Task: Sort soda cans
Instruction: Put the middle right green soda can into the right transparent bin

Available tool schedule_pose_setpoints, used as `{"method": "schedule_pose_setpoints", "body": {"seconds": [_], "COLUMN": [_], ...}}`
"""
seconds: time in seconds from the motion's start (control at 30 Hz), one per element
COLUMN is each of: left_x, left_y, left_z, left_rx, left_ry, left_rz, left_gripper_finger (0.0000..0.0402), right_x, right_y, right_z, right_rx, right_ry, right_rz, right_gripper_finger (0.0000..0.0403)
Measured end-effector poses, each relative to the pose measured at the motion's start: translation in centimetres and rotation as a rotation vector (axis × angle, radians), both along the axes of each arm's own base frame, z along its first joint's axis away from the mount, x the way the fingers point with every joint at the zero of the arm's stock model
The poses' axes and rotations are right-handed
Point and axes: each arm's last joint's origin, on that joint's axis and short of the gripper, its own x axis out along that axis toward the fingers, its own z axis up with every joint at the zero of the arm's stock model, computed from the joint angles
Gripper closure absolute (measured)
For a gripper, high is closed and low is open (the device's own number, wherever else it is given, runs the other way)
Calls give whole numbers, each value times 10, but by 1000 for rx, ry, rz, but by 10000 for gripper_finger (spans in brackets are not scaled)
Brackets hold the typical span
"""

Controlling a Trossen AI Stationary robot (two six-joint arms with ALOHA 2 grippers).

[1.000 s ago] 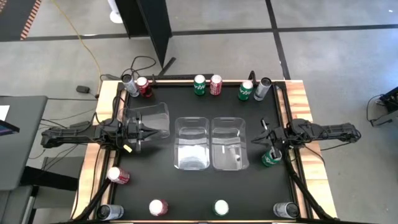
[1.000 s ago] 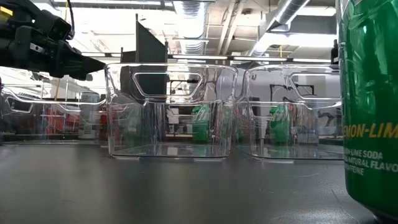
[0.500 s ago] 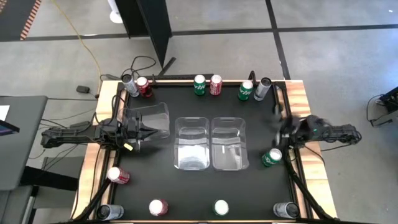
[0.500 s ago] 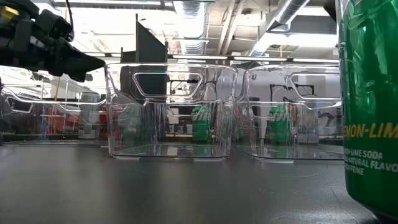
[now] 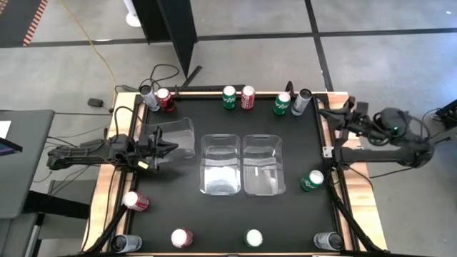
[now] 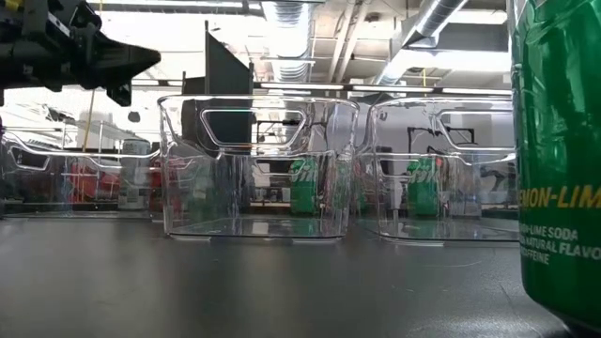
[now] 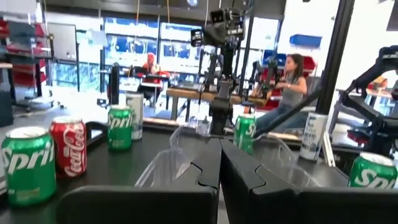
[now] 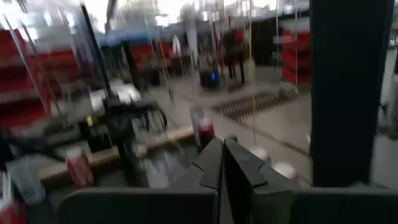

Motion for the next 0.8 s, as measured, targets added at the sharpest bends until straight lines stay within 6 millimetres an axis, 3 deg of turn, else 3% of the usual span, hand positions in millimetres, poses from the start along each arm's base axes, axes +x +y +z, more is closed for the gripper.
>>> {"method": "schedule_pose_setpoints", "body": {"seconds": [0.13,0.3,0.47,0.6,0.8], "left_x": [0,0,0,0,0], "left_y": [0,2,3,4,4], "left_z": [0,-4,-5,-4,-3], "left_rx": [3,-37,-37,-19,14], "left_ry": [4,33,48,37,33], "left_rz": [17,64,115,149,162], "left_gripper_finger": [401,400,369,325,279], "right_x": [9,24,39,58,79], "right_y": [-1,0,1,2,7], "right_z": [6,-2,-3,2,-5], "right_rx": [6,25,109,174,364], "right_ry": [138,349,515,623,929], "right_rz": [0,49,114,209,264], "right_gripper_finger": [367,366,344,290,165]}}
